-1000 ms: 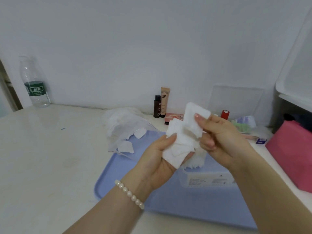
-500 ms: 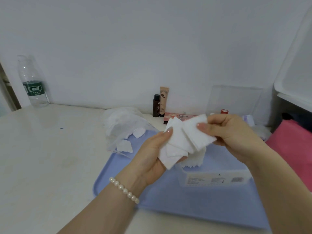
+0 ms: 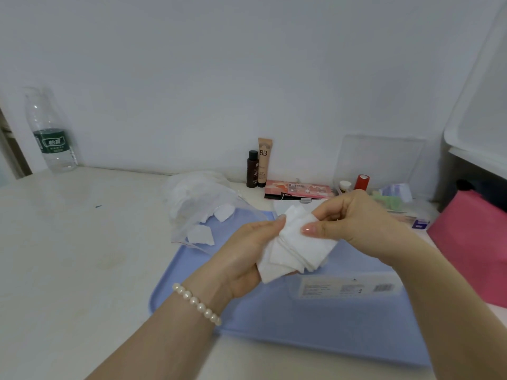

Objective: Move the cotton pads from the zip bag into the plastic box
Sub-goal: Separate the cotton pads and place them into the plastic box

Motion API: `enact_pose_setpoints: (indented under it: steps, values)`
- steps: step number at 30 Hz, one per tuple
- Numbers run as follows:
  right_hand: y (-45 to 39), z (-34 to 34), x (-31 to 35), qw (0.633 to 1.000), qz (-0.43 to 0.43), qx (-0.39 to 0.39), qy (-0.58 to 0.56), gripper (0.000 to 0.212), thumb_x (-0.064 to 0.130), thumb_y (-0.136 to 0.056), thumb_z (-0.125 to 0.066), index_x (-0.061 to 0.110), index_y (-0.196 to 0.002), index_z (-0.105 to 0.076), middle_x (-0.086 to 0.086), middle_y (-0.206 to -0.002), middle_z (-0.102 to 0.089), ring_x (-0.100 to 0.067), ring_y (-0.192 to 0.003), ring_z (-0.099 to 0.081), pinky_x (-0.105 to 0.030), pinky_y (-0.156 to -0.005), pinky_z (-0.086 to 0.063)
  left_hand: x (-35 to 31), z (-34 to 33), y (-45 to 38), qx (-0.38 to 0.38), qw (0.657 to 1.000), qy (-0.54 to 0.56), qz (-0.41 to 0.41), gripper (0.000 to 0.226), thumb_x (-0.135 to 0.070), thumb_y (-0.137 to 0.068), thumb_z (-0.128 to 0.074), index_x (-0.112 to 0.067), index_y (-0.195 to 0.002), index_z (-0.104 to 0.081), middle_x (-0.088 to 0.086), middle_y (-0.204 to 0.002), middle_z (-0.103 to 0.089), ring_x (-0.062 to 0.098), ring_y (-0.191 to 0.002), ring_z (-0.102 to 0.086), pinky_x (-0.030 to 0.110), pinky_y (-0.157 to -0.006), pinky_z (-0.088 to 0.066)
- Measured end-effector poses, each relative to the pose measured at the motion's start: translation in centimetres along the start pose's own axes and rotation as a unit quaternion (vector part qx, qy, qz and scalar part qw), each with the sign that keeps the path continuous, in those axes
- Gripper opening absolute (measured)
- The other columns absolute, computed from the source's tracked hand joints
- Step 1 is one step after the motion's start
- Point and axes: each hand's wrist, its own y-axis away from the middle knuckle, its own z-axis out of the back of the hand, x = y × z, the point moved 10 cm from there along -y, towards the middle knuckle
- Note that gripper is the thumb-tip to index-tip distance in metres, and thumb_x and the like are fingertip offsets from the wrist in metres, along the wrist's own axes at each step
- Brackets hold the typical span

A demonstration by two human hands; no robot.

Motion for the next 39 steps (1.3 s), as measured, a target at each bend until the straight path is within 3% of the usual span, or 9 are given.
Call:
enact_pose_setpoints:
  steps: [5,9,12,15,22,27,31,34,39]
  values:
    - [-0.2,-0.4,-0.3,1.000,-0.004,-0.001,0.026,0.009,0.010,-0.068,-0.079,0.019,-0.069,-0.075,-0.003,-0.074,-0.073,-0.008,-0.068,-0.064,-0.024,-0.071,-0.052,0.1,0.3,0.0,-0.010,1.000,-0.001,0.007,0.031,-0.026,-0.098,-0.041,-0.007,-0.110,-0.062,0.014,-0.107,-0.066,0.024,-0.088,-0.066,0.032,-0.064,-0.056]
    - [-0.3,-0.4,-0.4,0.998,0.003,-0.022,0.054,0.013,0.012,-0.066,-0.082,0.018,-0.071,-0.071,-0.006,-0.067,-0.067,-0.008,-0.062,-0.056,-0.024,-0.065,-0.047,-0.2,0.5,0.0,-0.020,1.000,-0.004,-0.004,0.030,-0.024,-0.098,-0.041,-0.007,-0.108,-0.063,0.011,-0.097,-0.070,0.021,-0.080,-0.068,0.031,-0.062,-0.056]
    - [-0.4,-0.2,0.4,0.993,0.033,-0.049,0.099,0.026,0.015,-0.062,-0.084,0.022,-0.073,-0.062,0.014,-0.058,-0.056,0.000,-0.050,-0.043,-0.017,-0.054,-0.038,-0.7,0.9,0.0,-0.036,0.999,-0.006,-0.024,0.032,-0.022,-0.097,-0.042,-0.002,-0.111,-0.062,0.016,-0.103,-0.068,0.025,-0.088,-0.066,0.035,-0.075,-0.055]
    - [-0.3,0.1,1.0,0.987,0.051,-0.070,0.135,0.031,0.017,-0.062,-0.085,0.029,-0.075,-0.059,0.012,-0.069,-0.052,-0.003,-0.057,-0.041,-0.021,-0.058,-0.036,-0.8,1.1,0.0,-0.048,0.998,-0.010,-0.033,0.035,-0.021,-0.096,-0.044,0.004,-0.116,-0.059,0.024,-0.117,-0.062,0.031,-0.101,-0.061,0.041,-0.090,-0.049]
    - [0.0,-0.1,1.6,0.981,0.071,-0.070,0.167,0.029,0.018,-0.063,-0.084,0.026,-0.065,-0.056,0.015,-0.067,-0.048,0.011,-0.057,-0.045,-0.006,-0.055,-0.035,-0.9,1.3,-0.1,-0.058,0.997,-0.013,-0.042,0.035,-0.020,-0.097,-0.042,0.005,-0.115,-0.059,0.025,-0.119,-0.061,0.032,-0.104,-0.060,0.044,-0.096,-0.045]
    - [0.4,2.3,1.8,0.993,0.067,-0.083,-0.046,0.023,0.015,-0.055,-0.082,0.020,-0.060,-0.060,0.006,-0.063,-0.062,-0.001,-0.049,-0.049,-0.018,-0.054,-0.042,-1.0,1.9,-0.2,-0.086,0.995,0.024,-0.048,0.029,-0.019,-0.098,-0.044,0.000,-0.109,-0.063,0.017,-0.110,-0.068,0.029,-0.103,-0.063,0.038,-0.091,-0.049]
    - [0.4,5.4,0.2,0.945,0.037,-0.145,-0.291,0.021,0.012,-0.056,-0.066,0.009,-0.075,-0.057,0.002,-0.059,-0.068,-0.009,-0.053,-0.065,-0.016,-0.046,-0.049,-1.1,1.9,-0.1,-0.087,0.994,0.037,-0.046,0.025,-0.020,-0.097,-0.046,-0.006,-0.094,-0.066,0.008,-0.086,-0.073,0.017,-0.076,-0.068,0.031,-0.076,-0.054]
    - [0.1,4.7,-1.0,0.931,-0.008,-0.130,-0.342,0.035,0.011,-0.057,-0.065,0.005,-0.091,-0.063,-0.001,-0.071,-0.073,-0.011,-0.064,-0.070,-0.020,-0.051,-0.053,-1.0,1.6,-0.1,-0.072,0.995,0.050,-0.048,0.025,-0.019,-0.097,-0.045,-0.006,-0.094,-0.066,0.009,-0.087,-0.073,0.019,-0.079,-0.068,0.031,-0.076,-0.055]
    - [-0.4,2.7,-1.5,0.950,-0.030,-0.067,-0.304,0.026,0.013,-0.061,-0.064,0.004,-0.085,-0.069,-0.006,-0.080,-0.074,-0.016,-0.070,-0.069,-0.029,-0.065,-0.057,-1.2,0.7,0.0,-0.028,0.998,0.040,-0.050,0.034,-0.014,-0.082,-0.062,0.005,-0.110,-0.062,0.021,-0.108,-0.068,0.028,-0.094,-0.065,0.034,-0.086,-0.053]
